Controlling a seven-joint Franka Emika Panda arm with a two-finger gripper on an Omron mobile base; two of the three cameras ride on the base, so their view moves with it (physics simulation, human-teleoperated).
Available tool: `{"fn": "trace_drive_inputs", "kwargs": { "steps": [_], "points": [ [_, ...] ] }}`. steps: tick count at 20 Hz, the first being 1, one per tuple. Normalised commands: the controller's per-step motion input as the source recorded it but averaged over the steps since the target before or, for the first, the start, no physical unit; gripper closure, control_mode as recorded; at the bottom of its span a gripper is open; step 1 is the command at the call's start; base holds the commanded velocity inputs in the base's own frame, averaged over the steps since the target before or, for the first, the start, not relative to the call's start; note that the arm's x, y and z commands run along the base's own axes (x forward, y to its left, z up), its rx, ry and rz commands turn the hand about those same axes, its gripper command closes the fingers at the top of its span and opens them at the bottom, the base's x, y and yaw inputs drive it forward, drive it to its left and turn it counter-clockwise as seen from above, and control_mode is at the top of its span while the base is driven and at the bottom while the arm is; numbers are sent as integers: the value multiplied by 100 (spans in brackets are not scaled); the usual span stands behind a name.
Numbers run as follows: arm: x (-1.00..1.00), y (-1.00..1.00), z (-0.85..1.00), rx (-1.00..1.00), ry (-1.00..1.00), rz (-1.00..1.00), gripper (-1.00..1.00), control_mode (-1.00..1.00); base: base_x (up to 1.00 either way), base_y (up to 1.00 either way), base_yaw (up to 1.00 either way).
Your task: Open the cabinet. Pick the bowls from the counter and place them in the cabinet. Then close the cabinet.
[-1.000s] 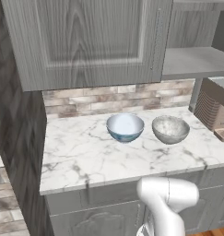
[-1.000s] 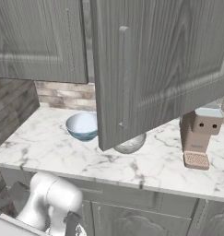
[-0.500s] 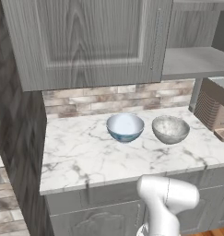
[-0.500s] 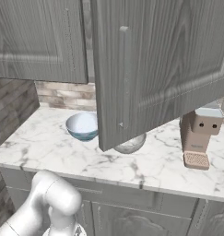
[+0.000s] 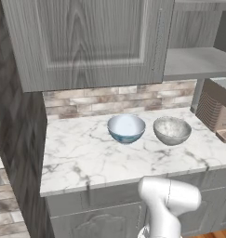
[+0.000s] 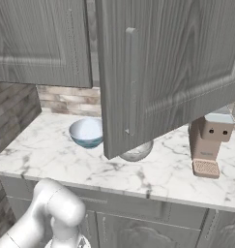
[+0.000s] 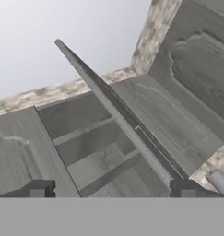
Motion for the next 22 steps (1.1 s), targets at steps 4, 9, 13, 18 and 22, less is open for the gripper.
{"fn": "trace_drive_inputs", "kwargs": {
  "steps": [4,9,13,18,22],
  "points": [
    [98,20,24,-7,48,-11,-100,-100,0,0,0],
    [100,-6,24,-1,72,-9,-100,-100,0,0,0],
    [91,-43,7,0,59,-8,-100,-100,0,0,0],
    [84,-32,-5,-4,43,-10,-100,-100,0,0,0],
    [57,-37,-9,-5,25,-8,-100,-100,0,0,0]
  ]
}}
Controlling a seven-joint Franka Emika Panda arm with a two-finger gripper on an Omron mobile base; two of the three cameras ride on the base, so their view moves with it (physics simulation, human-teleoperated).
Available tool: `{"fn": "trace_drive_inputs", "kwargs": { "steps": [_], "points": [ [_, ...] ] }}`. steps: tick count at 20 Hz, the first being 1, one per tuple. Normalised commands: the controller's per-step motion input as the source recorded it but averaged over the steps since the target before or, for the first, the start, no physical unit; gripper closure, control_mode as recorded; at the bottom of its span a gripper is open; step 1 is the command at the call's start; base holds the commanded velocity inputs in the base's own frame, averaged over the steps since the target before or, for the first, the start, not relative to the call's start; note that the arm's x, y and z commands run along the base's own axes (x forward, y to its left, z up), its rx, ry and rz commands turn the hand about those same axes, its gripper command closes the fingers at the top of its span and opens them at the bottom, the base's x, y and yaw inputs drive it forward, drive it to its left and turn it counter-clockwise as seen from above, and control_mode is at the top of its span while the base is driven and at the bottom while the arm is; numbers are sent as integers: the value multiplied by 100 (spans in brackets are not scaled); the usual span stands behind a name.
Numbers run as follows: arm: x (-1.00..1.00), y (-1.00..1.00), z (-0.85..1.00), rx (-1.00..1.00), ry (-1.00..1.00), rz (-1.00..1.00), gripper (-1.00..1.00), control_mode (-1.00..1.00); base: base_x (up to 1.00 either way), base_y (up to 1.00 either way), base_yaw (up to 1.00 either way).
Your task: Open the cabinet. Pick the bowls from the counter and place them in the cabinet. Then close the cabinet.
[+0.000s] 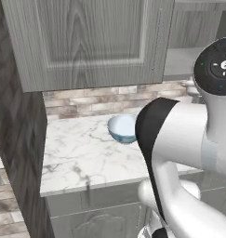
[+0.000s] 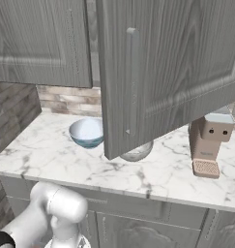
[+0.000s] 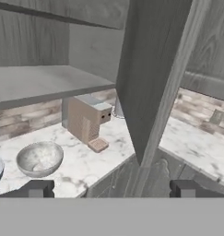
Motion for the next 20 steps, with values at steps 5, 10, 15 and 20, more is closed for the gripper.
{"fn": "trace_drive_inputs", "kwargs": {
  "steps": [5,10,15,20],
  "points": [
    [12,-39,-30,-9,2,-2,-100,-100,0,0,0],
    [0,-11,-81,-21,-19,0,-100,-100,0,0,0],
    [7,-13,-35,-15,-7,0,-100,-100,0,0,0],
    [20,-36,0,-2,8,-1,-100,-100,0,0,0]
  ]
}}
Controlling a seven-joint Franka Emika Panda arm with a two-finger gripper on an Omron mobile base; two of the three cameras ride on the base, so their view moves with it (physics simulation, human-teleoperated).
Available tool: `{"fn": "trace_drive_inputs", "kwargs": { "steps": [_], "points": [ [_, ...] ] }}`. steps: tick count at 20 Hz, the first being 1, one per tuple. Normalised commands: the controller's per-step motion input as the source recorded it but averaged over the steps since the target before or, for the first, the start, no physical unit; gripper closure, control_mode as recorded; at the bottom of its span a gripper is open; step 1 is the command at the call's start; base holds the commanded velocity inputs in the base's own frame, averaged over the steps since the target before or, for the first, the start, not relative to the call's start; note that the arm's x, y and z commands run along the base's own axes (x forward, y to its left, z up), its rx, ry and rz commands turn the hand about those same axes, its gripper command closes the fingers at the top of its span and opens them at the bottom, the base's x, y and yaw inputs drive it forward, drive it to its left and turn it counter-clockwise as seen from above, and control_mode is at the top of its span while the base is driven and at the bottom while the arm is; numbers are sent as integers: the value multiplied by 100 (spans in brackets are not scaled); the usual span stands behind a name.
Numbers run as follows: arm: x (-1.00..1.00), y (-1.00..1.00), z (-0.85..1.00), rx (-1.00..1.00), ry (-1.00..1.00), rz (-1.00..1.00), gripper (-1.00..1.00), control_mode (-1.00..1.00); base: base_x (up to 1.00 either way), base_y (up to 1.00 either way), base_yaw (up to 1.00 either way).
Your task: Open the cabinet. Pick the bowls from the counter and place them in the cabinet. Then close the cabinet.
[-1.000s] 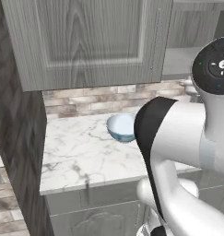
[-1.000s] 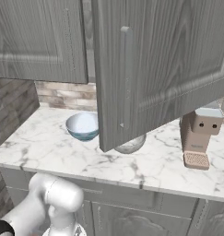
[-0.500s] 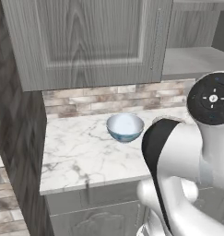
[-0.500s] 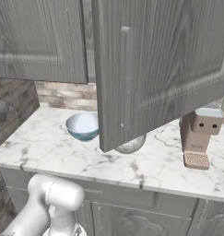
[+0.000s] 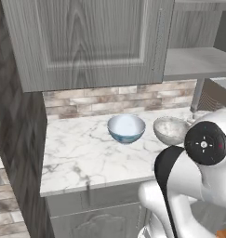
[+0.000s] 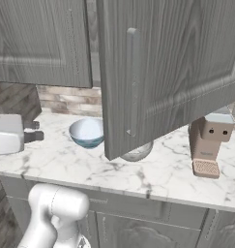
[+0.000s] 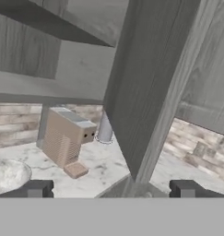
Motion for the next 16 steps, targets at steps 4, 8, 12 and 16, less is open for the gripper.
{"fn": "trace_drive_inputs", "kwargs": {
  "steps": [4,8,12,16],
  "points": [
    [4,-36,4,0,5,-12,-100,-100,0,0,0],
    [5,-42,0,0,1,-16,-100,-100,0,0,0],
    [19,-40,0,0,0,-17,-100,-100,0,0,0],
    [29,-36,0,0,0,-16,-100,-100,0,0,0]
  ]
}}
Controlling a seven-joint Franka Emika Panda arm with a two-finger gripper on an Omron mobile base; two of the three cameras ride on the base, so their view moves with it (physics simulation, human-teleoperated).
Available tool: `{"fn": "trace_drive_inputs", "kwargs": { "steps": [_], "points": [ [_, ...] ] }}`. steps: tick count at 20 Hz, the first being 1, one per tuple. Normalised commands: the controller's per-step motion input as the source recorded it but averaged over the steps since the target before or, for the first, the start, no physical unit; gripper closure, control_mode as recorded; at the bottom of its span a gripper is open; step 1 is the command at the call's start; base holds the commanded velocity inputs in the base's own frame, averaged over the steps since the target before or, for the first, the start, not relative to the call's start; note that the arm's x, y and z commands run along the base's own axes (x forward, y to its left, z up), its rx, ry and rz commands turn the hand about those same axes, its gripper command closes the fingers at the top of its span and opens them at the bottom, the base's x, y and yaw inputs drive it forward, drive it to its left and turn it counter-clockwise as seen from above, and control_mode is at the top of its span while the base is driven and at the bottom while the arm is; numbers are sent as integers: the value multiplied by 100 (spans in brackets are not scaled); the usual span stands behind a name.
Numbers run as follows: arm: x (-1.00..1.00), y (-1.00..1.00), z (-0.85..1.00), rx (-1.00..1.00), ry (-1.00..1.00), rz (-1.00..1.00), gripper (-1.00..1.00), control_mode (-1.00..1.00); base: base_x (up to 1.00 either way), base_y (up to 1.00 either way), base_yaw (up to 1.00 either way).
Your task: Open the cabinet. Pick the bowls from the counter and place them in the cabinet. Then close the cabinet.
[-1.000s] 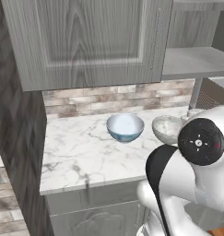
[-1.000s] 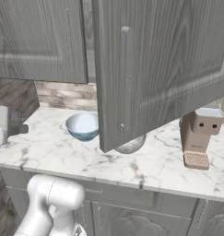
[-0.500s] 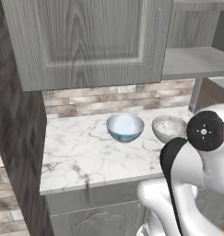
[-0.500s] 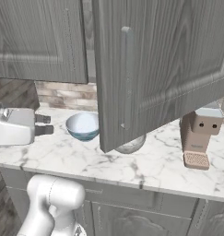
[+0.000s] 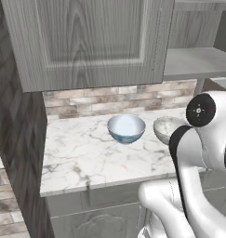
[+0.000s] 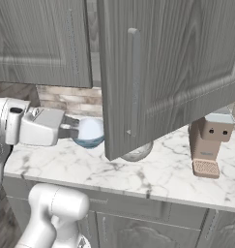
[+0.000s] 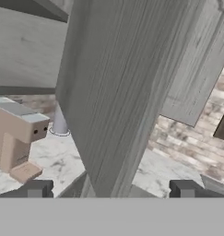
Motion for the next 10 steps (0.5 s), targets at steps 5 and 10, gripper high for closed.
{"fn": "trace_drive_inputs", "kwargs": {
  "steps": [5,10],
  "points": [
    [28,-38,0,0,-7,-13,-100,-100,0,0,0],
    [7,-45,0,0,-17,-11,-100,-100,0,0,0]
  ]
}}
